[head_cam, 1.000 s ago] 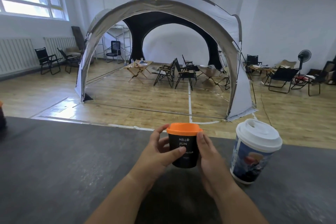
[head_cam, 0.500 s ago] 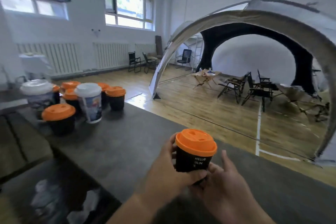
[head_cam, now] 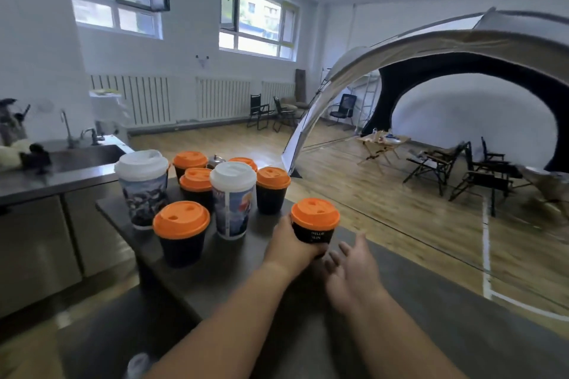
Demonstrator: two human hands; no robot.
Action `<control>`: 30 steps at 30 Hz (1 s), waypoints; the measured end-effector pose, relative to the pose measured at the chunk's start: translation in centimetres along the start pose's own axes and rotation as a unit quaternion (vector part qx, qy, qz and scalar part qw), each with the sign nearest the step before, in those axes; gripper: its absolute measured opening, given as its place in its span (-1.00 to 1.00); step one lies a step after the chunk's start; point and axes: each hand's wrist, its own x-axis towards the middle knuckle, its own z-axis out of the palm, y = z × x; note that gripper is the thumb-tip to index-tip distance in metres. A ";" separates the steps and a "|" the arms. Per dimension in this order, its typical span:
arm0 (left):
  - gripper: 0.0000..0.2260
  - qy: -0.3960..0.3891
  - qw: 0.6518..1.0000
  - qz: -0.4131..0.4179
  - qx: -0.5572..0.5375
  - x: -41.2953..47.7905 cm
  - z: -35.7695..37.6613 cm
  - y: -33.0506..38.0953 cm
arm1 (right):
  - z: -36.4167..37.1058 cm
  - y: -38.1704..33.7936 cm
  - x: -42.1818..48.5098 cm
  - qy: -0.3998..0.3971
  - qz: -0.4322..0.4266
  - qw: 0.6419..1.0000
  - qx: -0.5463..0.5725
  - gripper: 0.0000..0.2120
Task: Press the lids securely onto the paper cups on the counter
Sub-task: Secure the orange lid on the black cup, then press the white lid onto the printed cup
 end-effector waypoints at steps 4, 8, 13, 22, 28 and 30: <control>-0.32 -0.003 1.000 0.000 0.022 5.8 1.7 0.3 | 0.7 -1.1 3.1 0.010 -0.024 1.000 0.017 -0.34; -0.30 -0.008 0.998 -0.020 0.055 8.3 2.9 -0.9 | -0.4 -1.3 4.3 0.004 -0.030 0.999 0.010 -0.32; -0.06 -0.002 0.995 -0.072 0.063 6.5 3.2 -1.1 | -2.4 -2.0 3.5 0.005 -0.032 0.999 0.039 -0.33; -0.37 -0.203 0.965 -0.044 -0.160 -7.9 9.4 2.7 | -11.6 -4.9 -5.3 0.023 -0.082 0.996 0.031 -0.41; -0.65 -0.376 0.911 0.029 -0.167 -15.9 18.1 8.3 | -21.7 -9.0 -16.1 0.139 -0.201 0.960 -0.138 -0.80; -0.72 -0.409 0.896 0.052 -0.166 -18.5 21.4 10.3 | -25.0 -11.2 -19.5 0.167 -0.219 0.943 -0.189 -0.81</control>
